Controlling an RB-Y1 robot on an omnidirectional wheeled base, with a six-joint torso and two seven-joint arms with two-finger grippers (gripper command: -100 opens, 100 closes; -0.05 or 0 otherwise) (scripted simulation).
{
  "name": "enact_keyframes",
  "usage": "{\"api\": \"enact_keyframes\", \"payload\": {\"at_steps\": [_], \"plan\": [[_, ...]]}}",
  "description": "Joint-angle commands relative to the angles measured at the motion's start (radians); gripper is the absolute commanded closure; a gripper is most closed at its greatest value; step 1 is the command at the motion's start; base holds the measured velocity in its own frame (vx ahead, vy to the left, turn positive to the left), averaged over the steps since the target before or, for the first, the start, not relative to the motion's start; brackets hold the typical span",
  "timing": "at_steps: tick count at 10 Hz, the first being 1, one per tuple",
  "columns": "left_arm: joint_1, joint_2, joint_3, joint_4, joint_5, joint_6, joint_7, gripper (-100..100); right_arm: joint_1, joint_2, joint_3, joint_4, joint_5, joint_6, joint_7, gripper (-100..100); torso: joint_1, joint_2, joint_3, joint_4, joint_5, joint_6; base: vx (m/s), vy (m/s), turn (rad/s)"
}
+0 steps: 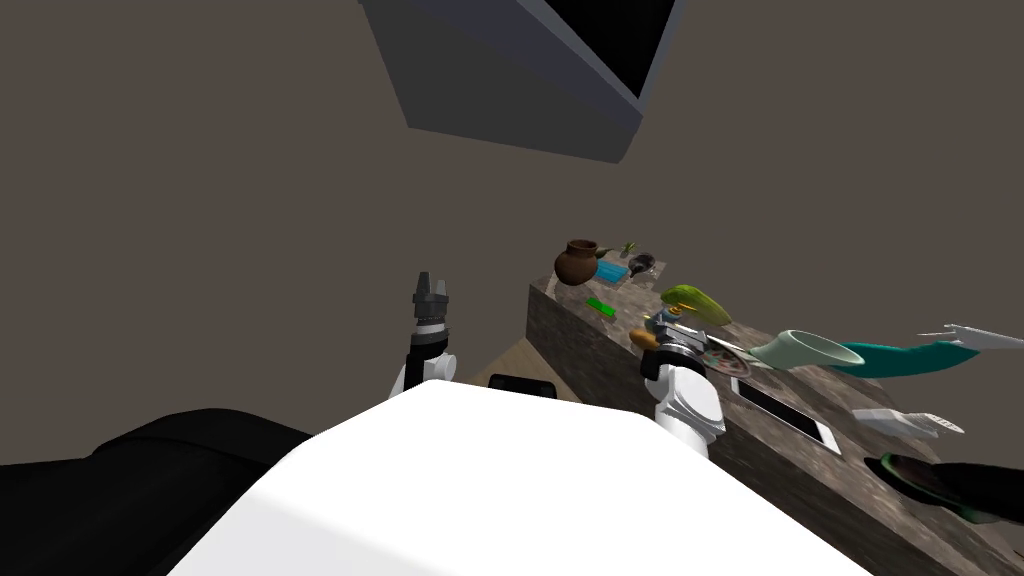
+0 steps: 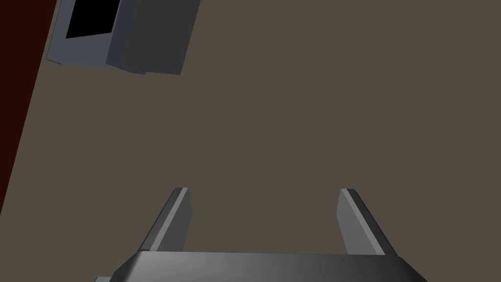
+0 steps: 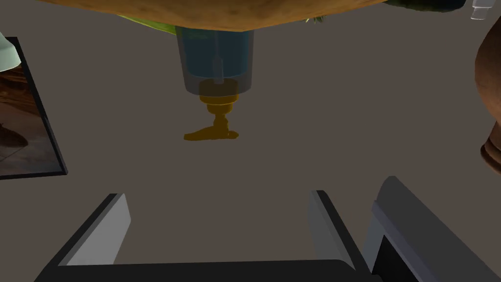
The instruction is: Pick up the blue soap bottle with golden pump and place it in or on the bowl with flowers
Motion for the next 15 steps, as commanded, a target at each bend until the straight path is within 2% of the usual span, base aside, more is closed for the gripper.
{"api": "enact_keyframes", "payload": {"at_steps": [1, 2, 3, 4, 5, 6, 8, 9, 10, 11, 12, 14, 15], "plan": [[0.000, 0.000, 0.000, 0.000, 0.000, 0.000, 0.000, 0, -0.008, 0.020, -0.036, 0.001, 0.024, -0.018, -0.002, -100, 0.000, 0.000, 0.000, 0.000, 0.000, 0.000, 0.000, 0.000, 0.000], [0.000, 0.000, 0.000, 0.000, 0.000, 0.000, 0.000, 0, -0.023, 0.059, -0.052, 0.019, 0.051, 0.013, 0.014, -100, 0.001, 0.004, 0.002, 0.001, 0.000, 0.000, 0.125, -0.047, -0.001], [0.000, 0.000, 0.000, 0.000, 0.000, 0.000, 0.000, 0, -0.023, 0.059, -0.068, 0.019, 0.112, -0.011, -0.001, -100, -0.001, -0.001, 0.000, 0.000, 0.000, 0.000, 0.170, -0.081, 0.018], [0.000, 0.000, 0.000, 0.000, 0.000, 0.000, 0.000, 0, -0.023, 0.059, -0.052, 0.019, 0.080, 0.013, 0.004, -100, -0.003, -0.004, -0.002, -0.001, 0.000, 0.000, 0.073, -0.057, 0.005], [0.000, 0.000, 0.000, 0.000, 0.000, 0.000, 0.000, 0, -0.023, 0.059, -0.052, 0.019, 0.051, 0.013, 0.014, -100, -0.002, 0.000, 0.000, 0.000, 0.000, 0.000, -0.004, -0.020, 0.001], [0.000, 0.000, 0.000, 0.000, 0.000, 0.000, 0.000, 0, -0.033, 0.095, -0.064, 0.034, 0.067, 0.035, 0.026, -100, 0.000, 0.004, 0.002, 0.001, 0.000, 0.000, 0.094, -0.092, -0.007], [0.000, 0.000, 0.000, 0.000, 0.000, 0.000, 0.000, 0, -0.033, 0.095, -0.064, 0.034, 0.067, 0.035, 0.026, -100, -0.005, -0.002, -0.001, 0.000, -0.001, 0.000, 0.107, -0.091, 0.012], [0.000, 0.000, 0.000, 0.000, 0.000, 0.000, 0.000, 0, -0.036, 0.116, -0.071, 0.045, 0.073, 0.045, 0.032, -100, -0.003, 0.000, 0.000, 0.000, -0.001, 0.000, 0.109, -0.093, -0.003], [0.000, 0.000, 0.000, 0.000, 0.000, 0.000, 0.000, 0, -0.036, 0.106, -0.065, 0.041, 0.080, 0.041, 0.024, -100, -0.004, -0.001, -0.001, 0.000, -0.001, 0.000, 0.061, -0.053, 0.011], [0.000, 0.000, 0.000, 0.000, 0.000, 0.000, 0.000, 0, -0.036, 0.108, -0.065, 0.042, 0.084, 0.044, 0.017, 0, -0.002, 0.001, 0.001, 0.000, 0.000, 0.000, 0.010, -0.009, 0.001], [0.000, 0.000, 0.000, 0.000, 0.000, 0.000, 0.000, 0, -0.062, 0.090, -0.063, 0.068, 0.051, 0.045, 0.053, -100, 0.001, 0.004, 0.002, 0.001, 0.000, 0.000, 0.015, -0.015, -0.057], [0.000, 0.000, 0.000, 0.000, 0.000, 0.000, 0.000, 0, -0.062, 0.090, -0.063, 0.068, 0.051, 0.045, 0.053, -100, 0.001, 0.005, 0.003, 0.001, 0.000, 0.000, 0.009, -0.011, -0.019], [0.000, 0.000, 0.000, 0.000, 0.000, 0.000, 0.000, 0, -0.075, 0.081, -0.062, 0.080, 0.035, 0.046, 0.071, -100, 0.001, 0.005, 0.003, 0.001, 0.000, 0.000, 0.006, -0.007, -0.033]]}}
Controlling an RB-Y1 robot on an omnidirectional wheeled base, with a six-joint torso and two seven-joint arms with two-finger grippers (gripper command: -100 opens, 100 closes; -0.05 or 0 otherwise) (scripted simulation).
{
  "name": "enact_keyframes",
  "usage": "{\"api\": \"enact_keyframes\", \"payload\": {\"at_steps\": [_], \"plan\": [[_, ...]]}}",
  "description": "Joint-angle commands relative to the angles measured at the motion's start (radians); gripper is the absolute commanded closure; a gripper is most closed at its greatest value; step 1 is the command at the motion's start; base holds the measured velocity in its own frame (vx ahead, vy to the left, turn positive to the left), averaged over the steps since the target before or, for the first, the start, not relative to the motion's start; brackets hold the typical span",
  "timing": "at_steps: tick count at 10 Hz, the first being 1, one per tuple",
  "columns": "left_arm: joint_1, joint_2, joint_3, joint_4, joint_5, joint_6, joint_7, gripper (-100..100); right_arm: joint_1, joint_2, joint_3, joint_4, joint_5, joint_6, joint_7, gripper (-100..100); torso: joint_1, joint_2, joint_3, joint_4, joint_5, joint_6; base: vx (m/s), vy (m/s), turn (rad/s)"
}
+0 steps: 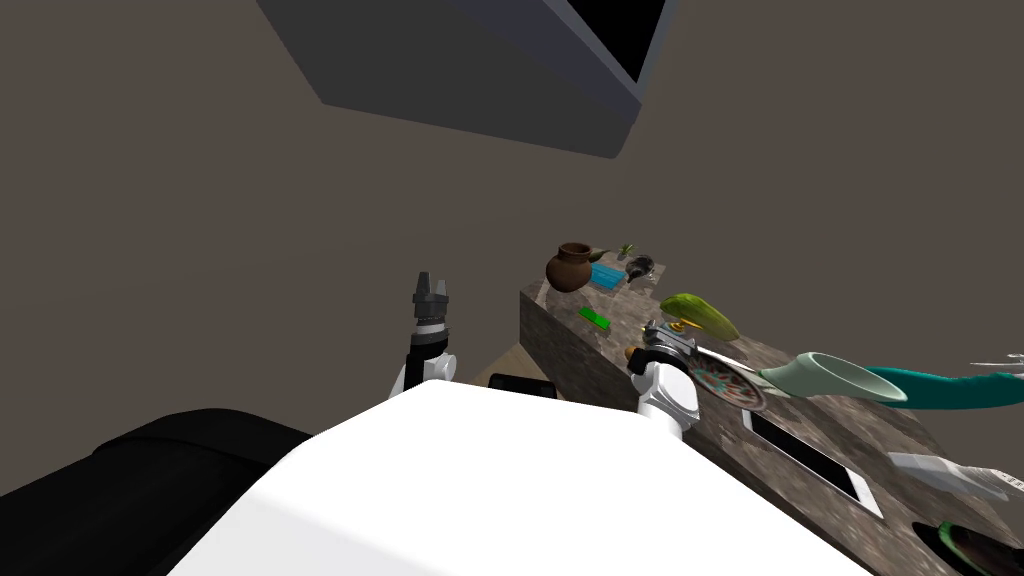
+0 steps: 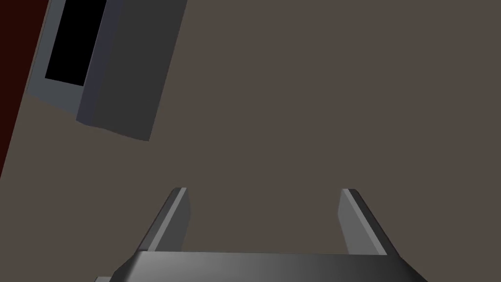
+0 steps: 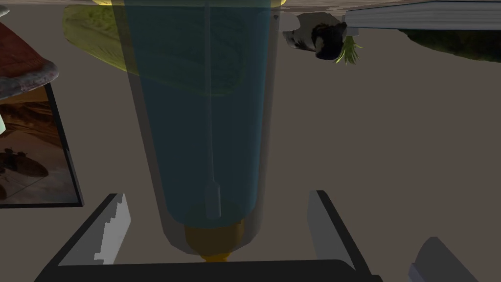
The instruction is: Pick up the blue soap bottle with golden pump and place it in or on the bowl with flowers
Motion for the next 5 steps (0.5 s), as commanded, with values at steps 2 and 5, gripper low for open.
{"api": "enact_keyframes", "payload": {"at_steps": [2, 5], "plan": [[0.000, 0.000, 0.000, 0.000, 0.000, 0.000, 0.000, 0, -0.018, -0.010, -0.002, 0.013, -0.051, -0.001, 0.049, -100, 0.000, 0.000, 0.000, 0.000, 0.000, 0.000, 0.008, -0.010, -0.038], [0.000, 0.000, 0.000, 0.000, 0.000, 0.000, 0.000, 0, -0.020, -0.010, -0.003, 0.014, -0.059, -0.002, 0.059, 100, 0.001, 0.000, -0.001, -0.001, 0.001, 0.000, 0.000, 0.000, 0.000]]}}
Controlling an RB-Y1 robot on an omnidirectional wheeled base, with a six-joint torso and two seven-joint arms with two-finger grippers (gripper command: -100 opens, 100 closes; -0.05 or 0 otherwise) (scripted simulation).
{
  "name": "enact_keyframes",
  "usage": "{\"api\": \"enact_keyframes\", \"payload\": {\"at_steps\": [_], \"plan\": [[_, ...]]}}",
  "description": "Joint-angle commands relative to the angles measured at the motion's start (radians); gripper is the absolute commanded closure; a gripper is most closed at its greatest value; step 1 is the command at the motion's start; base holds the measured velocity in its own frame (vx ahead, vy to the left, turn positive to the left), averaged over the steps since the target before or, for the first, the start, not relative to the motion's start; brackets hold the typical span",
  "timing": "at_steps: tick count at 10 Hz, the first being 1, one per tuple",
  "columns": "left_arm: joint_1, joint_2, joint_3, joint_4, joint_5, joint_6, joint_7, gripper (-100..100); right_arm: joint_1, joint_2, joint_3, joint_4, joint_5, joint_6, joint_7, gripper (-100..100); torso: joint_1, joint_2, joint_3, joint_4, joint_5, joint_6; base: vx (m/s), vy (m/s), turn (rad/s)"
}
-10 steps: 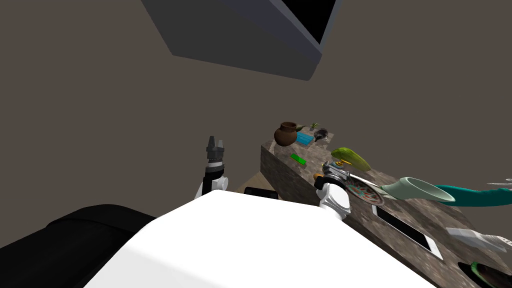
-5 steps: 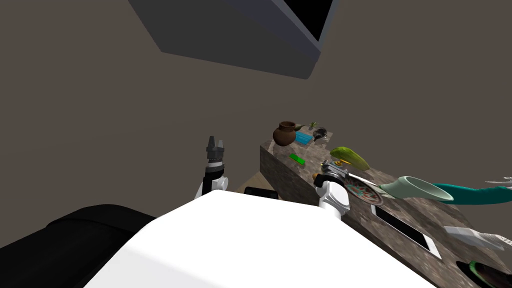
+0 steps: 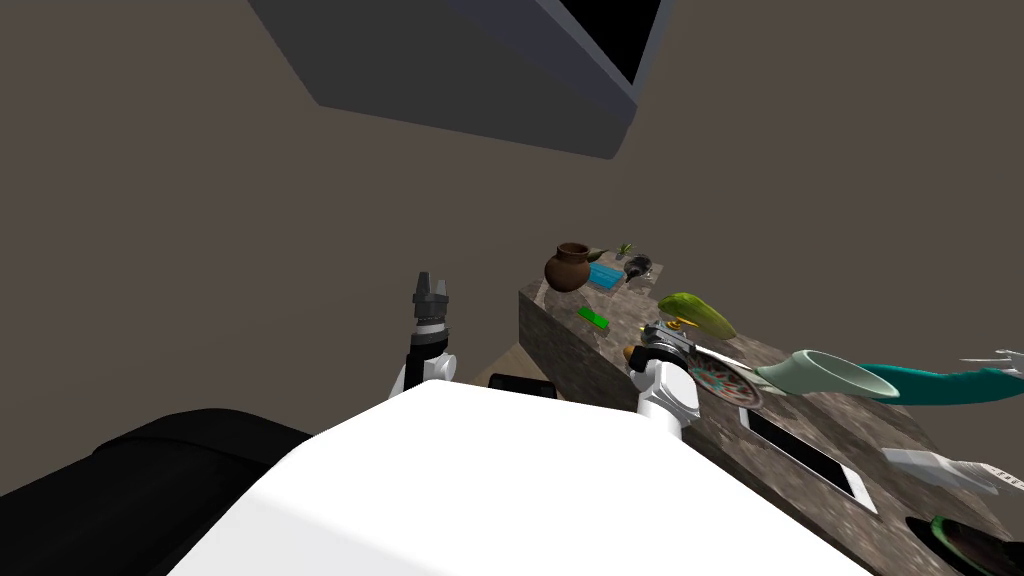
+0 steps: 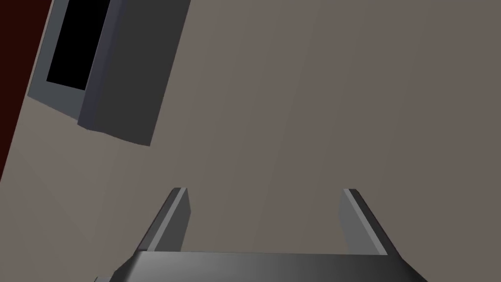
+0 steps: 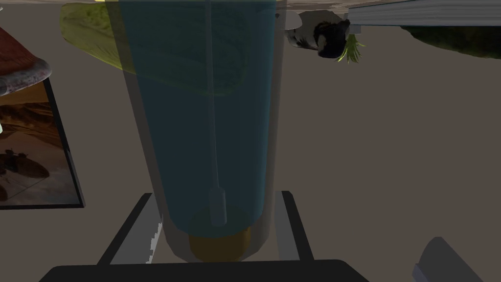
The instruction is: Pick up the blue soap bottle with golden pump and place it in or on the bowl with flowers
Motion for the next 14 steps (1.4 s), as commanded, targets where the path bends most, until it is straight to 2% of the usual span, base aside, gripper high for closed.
{"api": "enact_keyframes", "payload": {"at_steps": [1, 2, 3, 4, 6, 8, 11, 12, 13, 14], "plan": [[0.000, 0.000, 0.000, 0.000, 0.000, 0.000, 0.000, 0, 0.000, 0.000, 0.000, 0.000, 0.000, 0.000, 0.000, 100, 0.000, 0.000, 0.000, 0.000, 0.000, 0.000, 0.000, 0.000, 0.000], [0.000, 0.000, 0.000, 0.000, 0.000, 0.000, 0.000, 0, 0.000, 0.000, 0.000, 0.000, 0.000, 0.000, 0.001, 100, 0.000, 0.000, 0.000, 0.000, 0.000, 0.000, 0.000, 0.000, 0.000], [0.000, 0.000, 0.000, 0.000, 0.000, 0.000, 0.000, 0, 0.000, -0.001, 0.000, 0.000, 0.001, 0.000, 0.002, 0, 0.000, 0.000, 0.000, 0.000, -0.001, 0.000, 0.000, 0.000, 0.000], [0.000, 0.000, 0.000, 0.000, 0.000, 0.000, 0.000, 0, -0.005, -0.007, 0.006, 0.011, 0.031, 0.004, -0.028, 100, -0.001, 0.000, 0.000, 0.000, -0.001, 0.000, 0.000, 0.000, 0.000], [0.000, 0.000, 0.000, 0.000, 0.000, 0.000, 0.000, 0, 0.015, 0.006, 0.004, -0.008, 0.055, 0.003, -0.054, 100, -0.001, 0.000, 0.000, 0.000, -0.001, 0.000, -0.001, 0.001, 0.028], [0.000, 0.000, 0.000, 0.000, 0.000, 0.000, 0.000, 0, 0.054, 0.032, 0.001, -0.046, 0.104, 0.000, -0.107, 100, 0.001, 0.002, 0.000, -0.001, -0.003, 0.000, -0.015, 0.018, 0.065], [0.000, 0.000, 0.000, 0.000, 0.000, 0.000, 0.000, 0, 0.052, 0.030, 0.003, -0.047, 0.108, 0.000, -0.106, 100, 0.000, 0.002, -0.001, -0.003, -0.007, 0.000, -0.009, 0.011, 0.009], [0.000, 0.000, 0.000, 0.000, 0.000, 0.000, 0.000, 0, 0.052, 0.030, 0.004, -0.046, 0.112, 0.002, -0.113, 0, -0.001, 0.002, -0.001, -0.003, -0.007, 0.000, 0.000, 0.000, 0.000], [0.000, 0.000, 0.000, 0.000, 0.000, 0.000, 0.000, 0, 0.061, 0.019, 0.009, -0.045, 0.110, 0.001, -0.112, 100, -0.001, 0.001, -0.001, -0.003, -0.007, 0.000, -0.087, 0.105, 0.001], [0.000, 0.000, 0.000, 0.000, 0.000, 0.000, 0.000, 0, 0.061, 0.019, 0.009, -0.045, 0.110, 0.001, -0.112, 100, 0.005, 0.006, 0.001, -0.004, -0.008, 0.001, -0.115, 0.146, -0.018]]}}
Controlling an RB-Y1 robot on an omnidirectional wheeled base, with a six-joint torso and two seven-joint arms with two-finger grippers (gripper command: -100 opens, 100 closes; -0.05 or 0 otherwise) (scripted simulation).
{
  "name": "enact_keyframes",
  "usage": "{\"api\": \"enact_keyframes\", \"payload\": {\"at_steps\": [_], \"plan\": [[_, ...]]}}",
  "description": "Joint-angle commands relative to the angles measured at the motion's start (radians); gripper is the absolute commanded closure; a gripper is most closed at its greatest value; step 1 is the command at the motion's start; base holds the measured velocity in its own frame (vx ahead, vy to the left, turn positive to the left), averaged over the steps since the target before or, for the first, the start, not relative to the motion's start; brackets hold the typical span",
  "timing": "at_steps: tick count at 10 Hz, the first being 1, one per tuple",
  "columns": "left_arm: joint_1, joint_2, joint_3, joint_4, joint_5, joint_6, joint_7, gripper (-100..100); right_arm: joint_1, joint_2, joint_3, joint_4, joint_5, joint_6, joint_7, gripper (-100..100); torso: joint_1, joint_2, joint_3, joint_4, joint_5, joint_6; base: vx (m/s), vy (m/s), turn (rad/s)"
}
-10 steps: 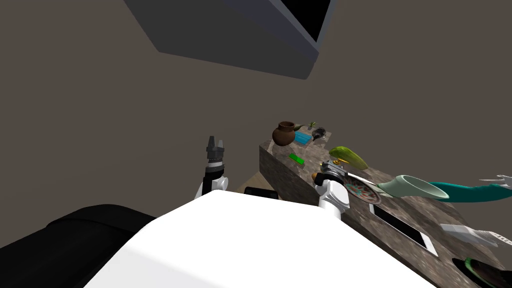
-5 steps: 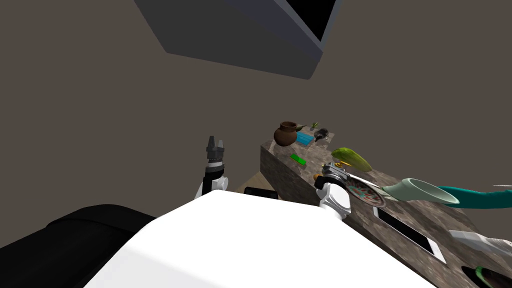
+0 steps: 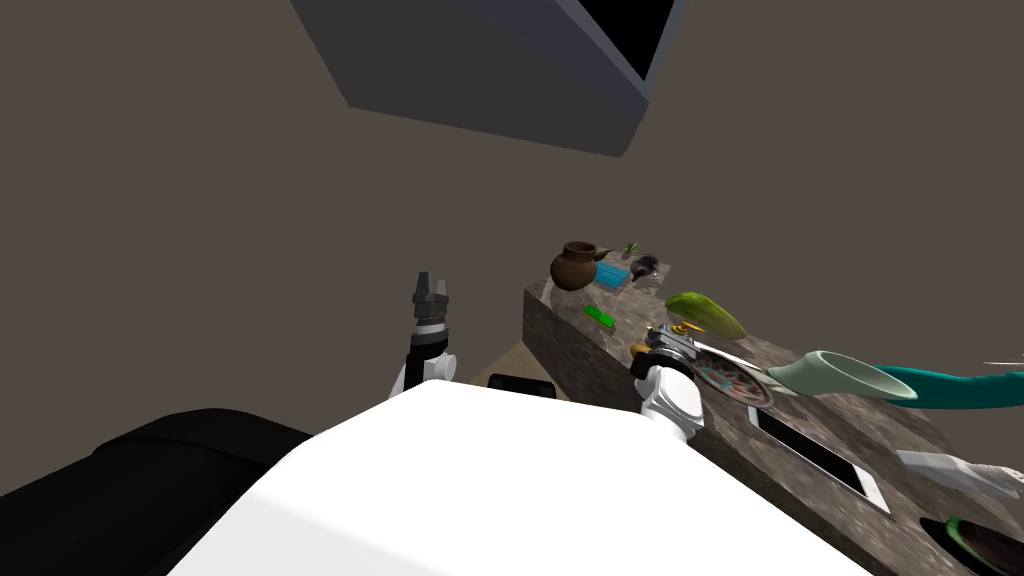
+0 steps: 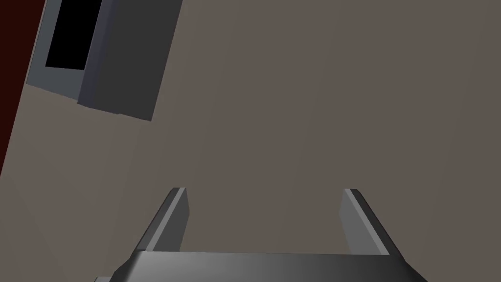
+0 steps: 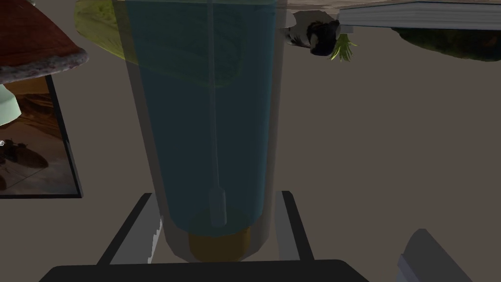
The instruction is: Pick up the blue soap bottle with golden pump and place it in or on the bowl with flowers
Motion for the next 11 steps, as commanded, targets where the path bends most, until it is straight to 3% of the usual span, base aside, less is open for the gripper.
{"api": "enact_keyframes", "payload": {"at_steps": [1, 2, 4, 5, 7, 9, 10, 11], "plan": [[0.000, 0.000, 0.000, 0.000, 0.000, 0.000, 0.000, 0, 0.013, -0.022, 0.011, 0.009, 0.001, 0.000, -0.002, 100, 0.000, 0.000, 0.000, 0.000, 0.000, 0.000, -0.165, 0.170, -0.006], [0.000, 0.000, 0.000, 0.000, 0.000, 0.000, 0.000, 0, 0.013, -0.022, 0.011, 0.009, 0.001, 0.000, -0.002, 100, 0.002, 0.004, 0.001, -0.001, -0.001, 0.001, -0.171, 0.137, -0.012], [0.000, 0.000, 0.000, 0.000, 0.000, 0.000, 0.000, 0, 0.031, -0.079, 0.033, 0.007, -0.005, 0.001, -0.002, 100, 0.002, 0.007, 0.003, -0.002, -0.002, 0.002, -0.189, 0.192, 0.000], [0.000, 0.000, 0.000, 0.000, 0.000, 0.000, 0.000, 0, 0.031, -0.079, 0.033, 0.007, -0.005, 0.001, -0.002, 100, 0.007, 0.009, 0.003, -0.002, -0.001, 0.002, -0.168, 0.200, -0.015], [0.000, 0.000, 0.000, 0.000, 0.000, 0.000, 0.000, 0, 0.048, -0.124, 0.063, 0.001, -0.014, 0.005, -0.001, 100, 0.005, 0.008, 0.004, -0.001, -0.001, 0.001, -0.193, 0.159, 0.017], [0.000, 0.000, 0.000, 0.000, 0.000, 0.000, 0.000, 0, 0.048, -0.124, 0.063, 0.001, -0.014, 0.005, -0.001, 100, 0.002, 0.007, 0.003, -0.001, -0.001, 0.001, -0.105, 0.066, 0.001], [0.000, 0.000, 0.000, 0.000, 0.000, 0.000, 0.000, 0, 0.065, -0.154, 0.099, -0.011, -0.025, 0.011, 0.000, 100, -0.004, 0.002, 0.000, -0.002, -0.002, 0.001, -0.126, 0.045, 0.059], [0.000, 0.000, 0.000, 0.000, 0.000, 0.000, 0.000, 0, 0.065, -0.154, 0.099, -0.011, -0.025, 0.011, 0.000, 100, -0.004, 0.004, 0.001, -0.002, -0.003, 0.000, -0.170, 0.072, 0.035]]}}
